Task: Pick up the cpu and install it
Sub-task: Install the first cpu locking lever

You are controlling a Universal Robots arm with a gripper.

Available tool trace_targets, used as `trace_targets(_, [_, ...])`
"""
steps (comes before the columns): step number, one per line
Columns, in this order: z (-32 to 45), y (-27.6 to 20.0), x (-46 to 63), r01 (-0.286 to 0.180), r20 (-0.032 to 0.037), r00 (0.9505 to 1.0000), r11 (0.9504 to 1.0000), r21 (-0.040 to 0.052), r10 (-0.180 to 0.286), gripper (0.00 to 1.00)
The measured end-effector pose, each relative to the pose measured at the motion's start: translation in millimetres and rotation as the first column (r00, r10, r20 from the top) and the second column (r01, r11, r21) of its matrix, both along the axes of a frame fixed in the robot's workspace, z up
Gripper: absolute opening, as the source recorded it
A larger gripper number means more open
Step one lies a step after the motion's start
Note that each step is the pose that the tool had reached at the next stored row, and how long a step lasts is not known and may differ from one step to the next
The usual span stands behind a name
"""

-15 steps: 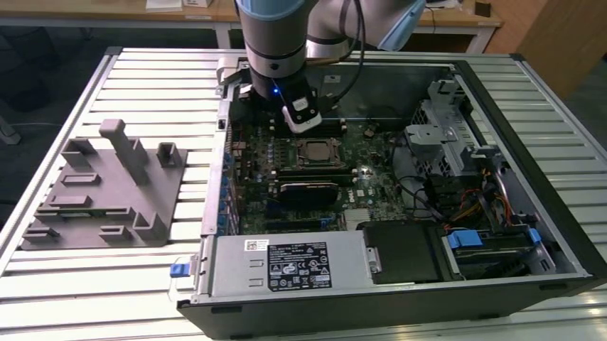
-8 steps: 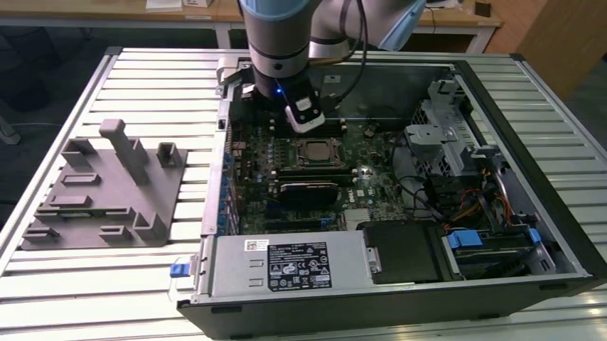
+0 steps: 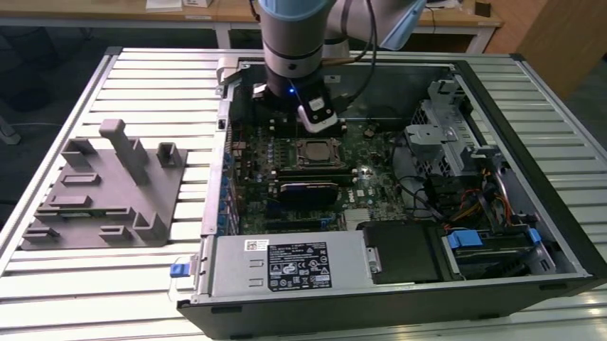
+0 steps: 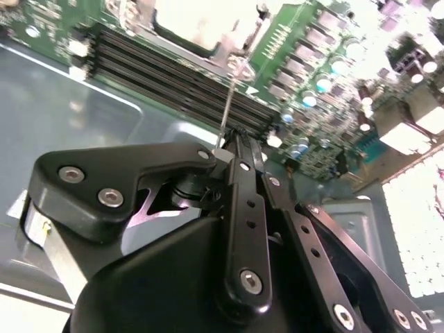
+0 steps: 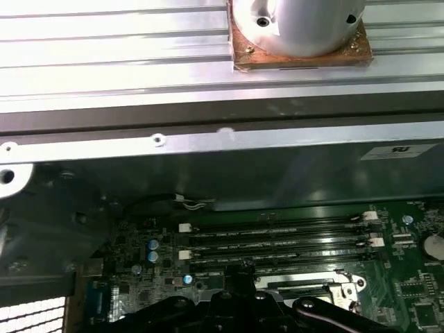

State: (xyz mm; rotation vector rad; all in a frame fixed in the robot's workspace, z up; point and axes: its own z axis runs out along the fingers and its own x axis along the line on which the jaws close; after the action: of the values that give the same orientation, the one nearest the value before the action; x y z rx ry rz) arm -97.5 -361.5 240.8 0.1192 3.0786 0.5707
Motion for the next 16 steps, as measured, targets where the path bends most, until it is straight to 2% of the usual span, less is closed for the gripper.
trace_targets(16, [0.0, 0.0, 42.5, 0.0, -0.0003, 1.0, 1.0, -0.0019, 0.0, 0.11])
